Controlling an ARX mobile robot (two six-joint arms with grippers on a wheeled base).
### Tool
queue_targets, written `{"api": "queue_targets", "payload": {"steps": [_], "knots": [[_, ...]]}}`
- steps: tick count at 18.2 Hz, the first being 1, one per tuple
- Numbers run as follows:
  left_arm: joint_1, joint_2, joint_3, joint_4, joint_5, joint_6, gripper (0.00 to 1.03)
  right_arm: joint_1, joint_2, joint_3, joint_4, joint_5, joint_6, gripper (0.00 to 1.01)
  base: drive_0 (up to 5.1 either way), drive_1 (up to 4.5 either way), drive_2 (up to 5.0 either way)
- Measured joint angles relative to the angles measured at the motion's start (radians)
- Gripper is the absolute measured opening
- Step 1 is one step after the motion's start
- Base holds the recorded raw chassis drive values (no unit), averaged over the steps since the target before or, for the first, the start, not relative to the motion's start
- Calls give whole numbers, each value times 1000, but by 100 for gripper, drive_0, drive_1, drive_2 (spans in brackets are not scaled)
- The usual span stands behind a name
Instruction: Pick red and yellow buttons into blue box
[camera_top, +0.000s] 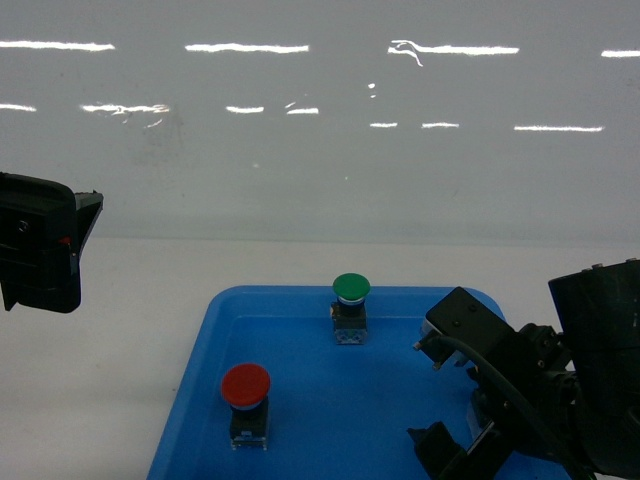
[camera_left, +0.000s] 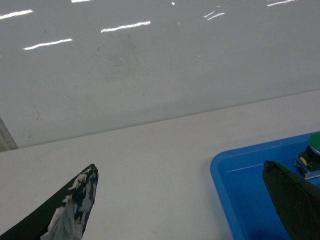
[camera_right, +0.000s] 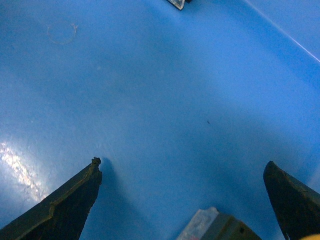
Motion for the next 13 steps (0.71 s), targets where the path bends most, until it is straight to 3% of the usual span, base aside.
{"api": "queue_targets", "payload": {"steps": [7,8,9,10,11,13], "knots": [[0,0,0,0,0,0,98,13,11,16,24,22,-8,98,0,0,0],[0,0,0,0,0,0,98,15,10,15,15,21,-8,92,0,0,0],[0,0,0,0,0,0,98,13,4,12,10,35,-16,75,0,0,0],[0,0,0,0,0,0,98,9,-2,18,-15,58,-28,48,0,0,0],[0,0,0,0,0,0,98,10,-3,28,-27,60,-36,36,0,0,0],[0,0,0,0,0,0,98,11,-3,39,-26,59,-43,35,0,0,0]]}}
